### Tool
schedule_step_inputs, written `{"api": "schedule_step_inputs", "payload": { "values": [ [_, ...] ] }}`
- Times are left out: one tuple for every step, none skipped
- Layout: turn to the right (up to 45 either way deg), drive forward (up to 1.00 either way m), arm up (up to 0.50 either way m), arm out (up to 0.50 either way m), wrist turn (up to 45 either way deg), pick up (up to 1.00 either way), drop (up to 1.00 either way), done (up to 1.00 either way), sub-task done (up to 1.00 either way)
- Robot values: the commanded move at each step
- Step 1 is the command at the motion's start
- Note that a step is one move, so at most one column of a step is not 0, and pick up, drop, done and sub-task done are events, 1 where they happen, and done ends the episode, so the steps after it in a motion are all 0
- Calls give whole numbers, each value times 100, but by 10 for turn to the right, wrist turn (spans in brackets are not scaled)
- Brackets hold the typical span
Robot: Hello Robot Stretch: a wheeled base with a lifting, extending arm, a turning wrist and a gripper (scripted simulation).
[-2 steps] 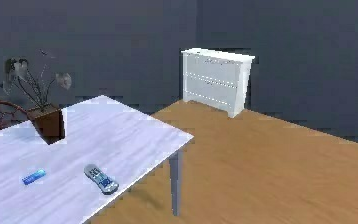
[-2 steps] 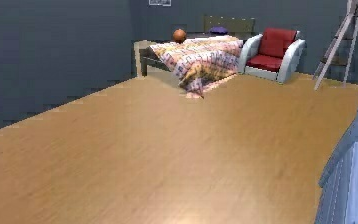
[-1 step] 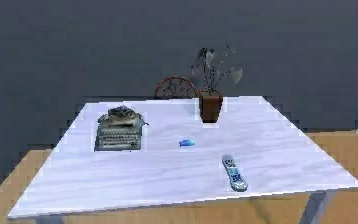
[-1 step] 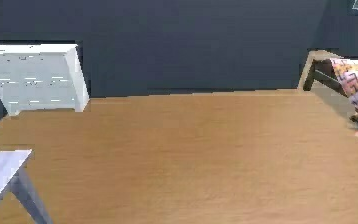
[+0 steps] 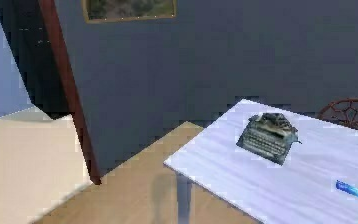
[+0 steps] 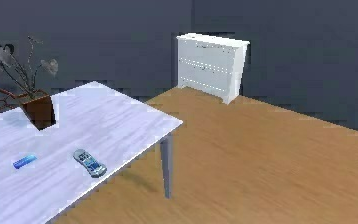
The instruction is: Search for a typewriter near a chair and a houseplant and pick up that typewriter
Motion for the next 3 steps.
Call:
{"api": "schedule_step_inputs", "payload": {
  "values": [
    [-270,0,0,0,0,0,0,0,0],
    [0,80,0,0,0,0,0,0,0],
    [-330,0,0,0,0,0,0,0,0]
  ]
}}
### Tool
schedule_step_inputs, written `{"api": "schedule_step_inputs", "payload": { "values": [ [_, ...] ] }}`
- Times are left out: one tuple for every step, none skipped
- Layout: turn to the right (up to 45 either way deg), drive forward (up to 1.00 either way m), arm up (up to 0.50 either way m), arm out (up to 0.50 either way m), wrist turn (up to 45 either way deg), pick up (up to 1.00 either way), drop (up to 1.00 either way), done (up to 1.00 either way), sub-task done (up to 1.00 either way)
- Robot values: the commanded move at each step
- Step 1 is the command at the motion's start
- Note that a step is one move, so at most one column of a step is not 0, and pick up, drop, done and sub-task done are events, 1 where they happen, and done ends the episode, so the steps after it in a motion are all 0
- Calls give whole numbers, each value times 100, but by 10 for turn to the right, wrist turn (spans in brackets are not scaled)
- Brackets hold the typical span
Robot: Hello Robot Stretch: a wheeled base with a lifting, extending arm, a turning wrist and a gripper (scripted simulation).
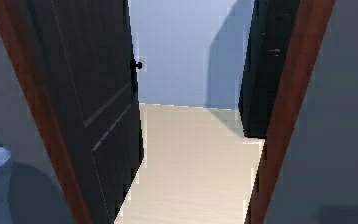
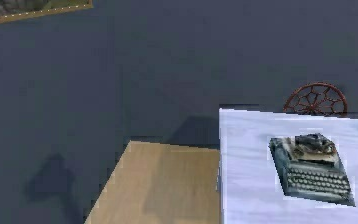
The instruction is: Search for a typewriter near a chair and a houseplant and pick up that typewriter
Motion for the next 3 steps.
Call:
{"api": "schedule_step_inputs", "payload": {
  "values": [
    [0,15,0,0,0,0,0,0,0],
    [450,0,0,0,0,0,0,0,0],
    [450,0,0,0,0,0,0,0,0]
  ]
}}
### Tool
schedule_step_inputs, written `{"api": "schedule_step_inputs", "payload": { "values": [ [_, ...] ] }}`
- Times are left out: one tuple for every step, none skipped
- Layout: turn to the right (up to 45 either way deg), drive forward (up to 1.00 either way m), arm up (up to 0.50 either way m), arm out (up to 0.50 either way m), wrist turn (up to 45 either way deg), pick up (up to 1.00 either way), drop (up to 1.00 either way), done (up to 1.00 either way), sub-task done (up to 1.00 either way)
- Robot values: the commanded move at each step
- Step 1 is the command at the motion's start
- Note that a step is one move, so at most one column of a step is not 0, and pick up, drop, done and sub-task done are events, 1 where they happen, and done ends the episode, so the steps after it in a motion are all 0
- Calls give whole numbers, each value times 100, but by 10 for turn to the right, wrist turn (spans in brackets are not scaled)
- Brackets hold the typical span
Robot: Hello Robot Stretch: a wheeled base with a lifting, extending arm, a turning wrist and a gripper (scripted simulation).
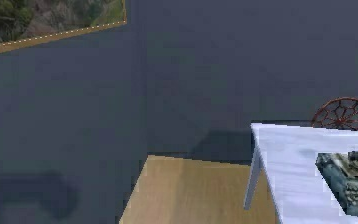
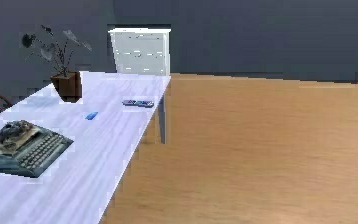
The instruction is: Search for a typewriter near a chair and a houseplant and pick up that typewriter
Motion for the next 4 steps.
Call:
{"api": "schedule_step_inputs", "payload": {
  "values": [
    [30,0,0,0,0,0,0,0,0],
    [0,100,0,0,0,0,0,0,0],
    [90,0,0,0,0,0,0,0,0],
    [0,15,0,0,0,0,0,0,0]
  ]
}}
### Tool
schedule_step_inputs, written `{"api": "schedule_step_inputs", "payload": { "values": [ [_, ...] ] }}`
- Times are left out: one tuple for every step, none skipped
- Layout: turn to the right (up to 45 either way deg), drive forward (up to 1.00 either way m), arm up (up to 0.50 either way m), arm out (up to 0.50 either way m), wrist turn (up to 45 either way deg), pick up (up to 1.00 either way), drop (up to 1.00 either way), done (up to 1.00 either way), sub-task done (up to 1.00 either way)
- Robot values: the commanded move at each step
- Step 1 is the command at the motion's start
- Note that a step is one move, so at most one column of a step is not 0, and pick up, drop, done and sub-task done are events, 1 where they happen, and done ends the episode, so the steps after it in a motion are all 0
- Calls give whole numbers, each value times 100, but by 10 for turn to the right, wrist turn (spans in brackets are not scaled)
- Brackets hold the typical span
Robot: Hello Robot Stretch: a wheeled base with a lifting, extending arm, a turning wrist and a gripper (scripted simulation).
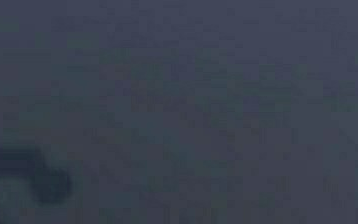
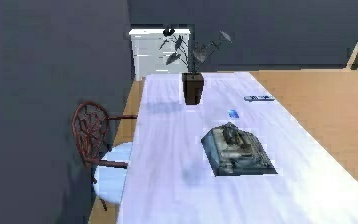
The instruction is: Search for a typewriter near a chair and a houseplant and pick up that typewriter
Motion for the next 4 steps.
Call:
{"api": "schedule_step_inputs", "payload": {
  "values": [
    [450,0,0,0,0,0,0,0,0],
    [-180,0,0,0,0,0,0,0,0],
    [0,0,50,0,0,0,0,0,0],
    [0,0,38,0,0,0,0,0,0]
  ]
}}
